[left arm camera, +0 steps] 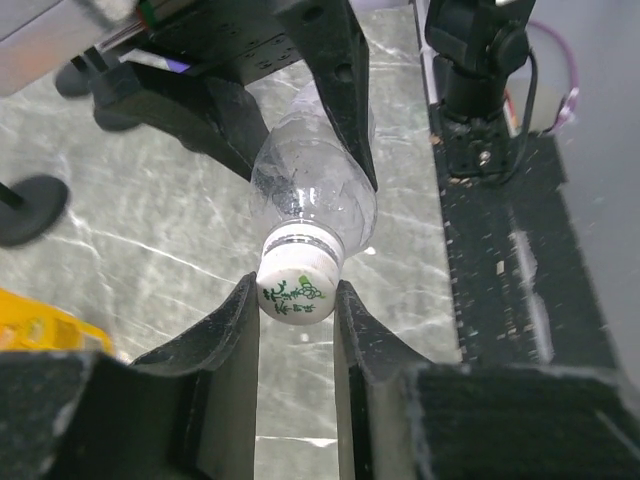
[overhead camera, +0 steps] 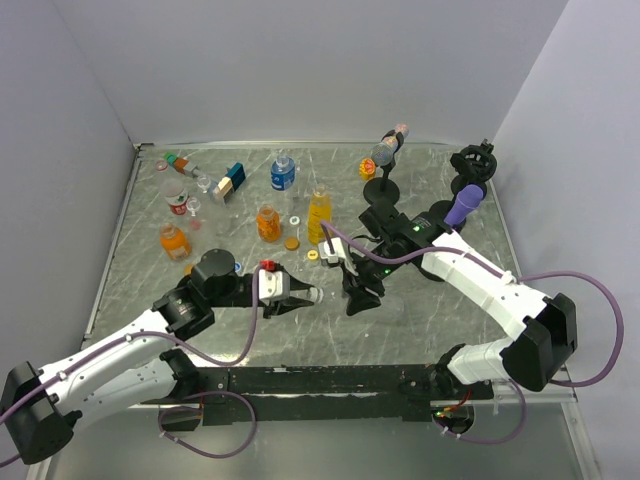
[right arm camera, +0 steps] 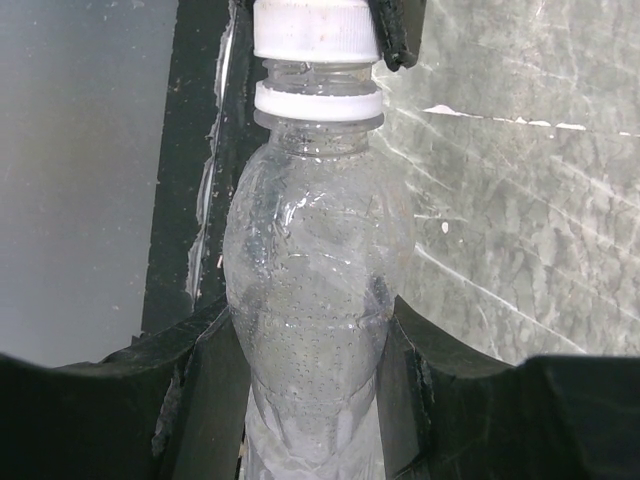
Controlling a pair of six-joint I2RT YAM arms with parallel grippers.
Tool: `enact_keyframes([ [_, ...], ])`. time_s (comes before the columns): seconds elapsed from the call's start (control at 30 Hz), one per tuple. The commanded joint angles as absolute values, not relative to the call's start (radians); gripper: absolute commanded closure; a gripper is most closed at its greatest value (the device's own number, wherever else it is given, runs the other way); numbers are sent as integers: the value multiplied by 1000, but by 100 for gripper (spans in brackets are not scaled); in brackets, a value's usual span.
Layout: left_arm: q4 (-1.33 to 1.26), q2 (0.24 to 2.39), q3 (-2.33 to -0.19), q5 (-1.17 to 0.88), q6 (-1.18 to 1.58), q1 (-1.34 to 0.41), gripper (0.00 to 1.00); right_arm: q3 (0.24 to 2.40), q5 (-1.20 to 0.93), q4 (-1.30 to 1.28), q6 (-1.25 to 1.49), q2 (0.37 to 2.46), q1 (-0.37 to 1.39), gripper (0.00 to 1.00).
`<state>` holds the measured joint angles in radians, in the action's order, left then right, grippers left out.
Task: Unscrew the bottle caps
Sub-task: Unscrew the bottle cap from the plastic bottle.
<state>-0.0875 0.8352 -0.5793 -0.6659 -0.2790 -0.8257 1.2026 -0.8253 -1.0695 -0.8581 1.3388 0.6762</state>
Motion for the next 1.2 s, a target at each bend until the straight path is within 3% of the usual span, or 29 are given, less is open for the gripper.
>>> enact_keyframes([
  [0.0,-179,848,-620,-683,-16,-828,99,1230,-764,-1005,-812,1359,677,72],
  [0.27,-156,951,-612,-448,590,-824,99,1255,-646,-962,-746,1416,658,72],
  [0.53,-196,1055,-646,-511,1121,-740,99,1253,-594,-942,-739,1425,658,73],
  [0.73,-365,1040,-565,-578,1432,-651,99,1233,-594,-931,-764,1399,658,73],
  [0.93,-388,1083,-589,-652,1508,-650,99,1226,-591,-911,-788,1378,658,73],
  [1.17,105,1025,-696,-461,1140,-624,99,1184,-572,-888,-762,1347,634,73],
])
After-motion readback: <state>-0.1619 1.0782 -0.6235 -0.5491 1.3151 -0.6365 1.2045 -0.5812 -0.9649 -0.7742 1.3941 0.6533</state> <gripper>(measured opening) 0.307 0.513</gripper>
